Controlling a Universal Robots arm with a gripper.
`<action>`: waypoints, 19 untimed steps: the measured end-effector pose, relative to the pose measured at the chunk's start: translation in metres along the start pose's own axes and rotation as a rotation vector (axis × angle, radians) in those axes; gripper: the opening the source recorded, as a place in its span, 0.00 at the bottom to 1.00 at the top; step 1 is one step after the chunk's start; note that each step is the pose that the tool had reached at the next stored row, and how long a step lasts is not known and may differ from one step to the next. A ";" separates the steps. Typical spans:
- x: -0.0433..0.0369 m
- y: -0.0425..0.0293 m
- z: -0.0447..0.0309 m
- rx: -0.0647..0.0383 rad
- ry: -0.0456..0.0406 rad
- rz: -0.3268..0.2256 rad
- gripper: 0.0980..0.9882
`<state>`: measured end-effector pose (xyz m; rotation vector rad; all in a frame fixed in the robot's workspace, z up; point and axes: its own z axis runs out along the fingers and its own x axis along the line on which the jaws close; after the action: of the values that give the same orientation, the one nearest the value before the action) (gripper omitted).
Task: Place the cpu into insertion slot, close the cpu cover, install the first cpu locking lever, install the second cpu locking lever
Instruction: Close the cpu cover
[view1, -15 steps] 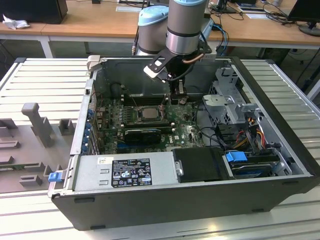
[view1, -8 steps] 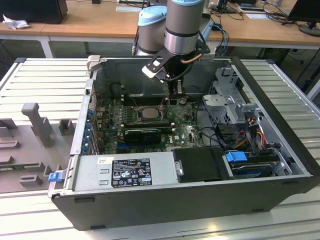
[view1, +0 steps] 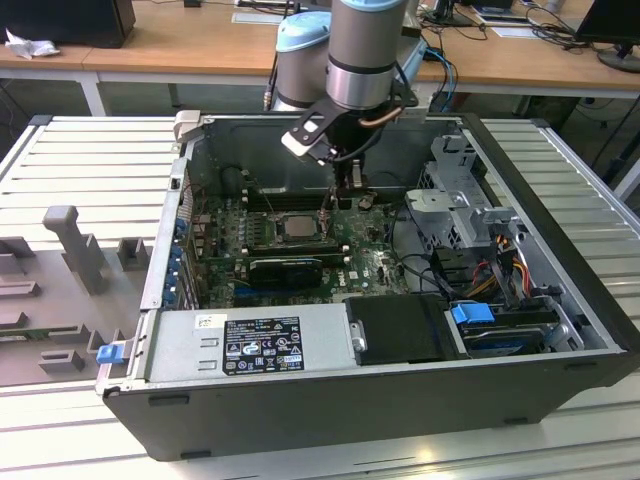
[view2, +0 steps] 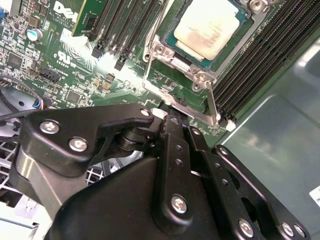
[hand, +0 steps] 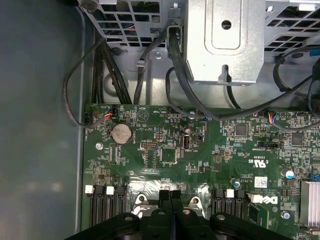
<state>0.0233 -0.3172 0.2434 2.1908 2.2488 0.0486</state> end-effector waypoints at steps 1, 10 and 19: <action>0.0000 -0.0005 0.0000 0.000 0.0000 0.000 0.01; 0.0001 -0.0035 -0.0001 0.000 -0.0001 0.000 0.01; 0.0002 -0.0058 -0.0001 0.000 -0.0001 0.000 0.01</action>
<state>0.0175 -0.3172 0.2434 2.1907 2.2487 0.0485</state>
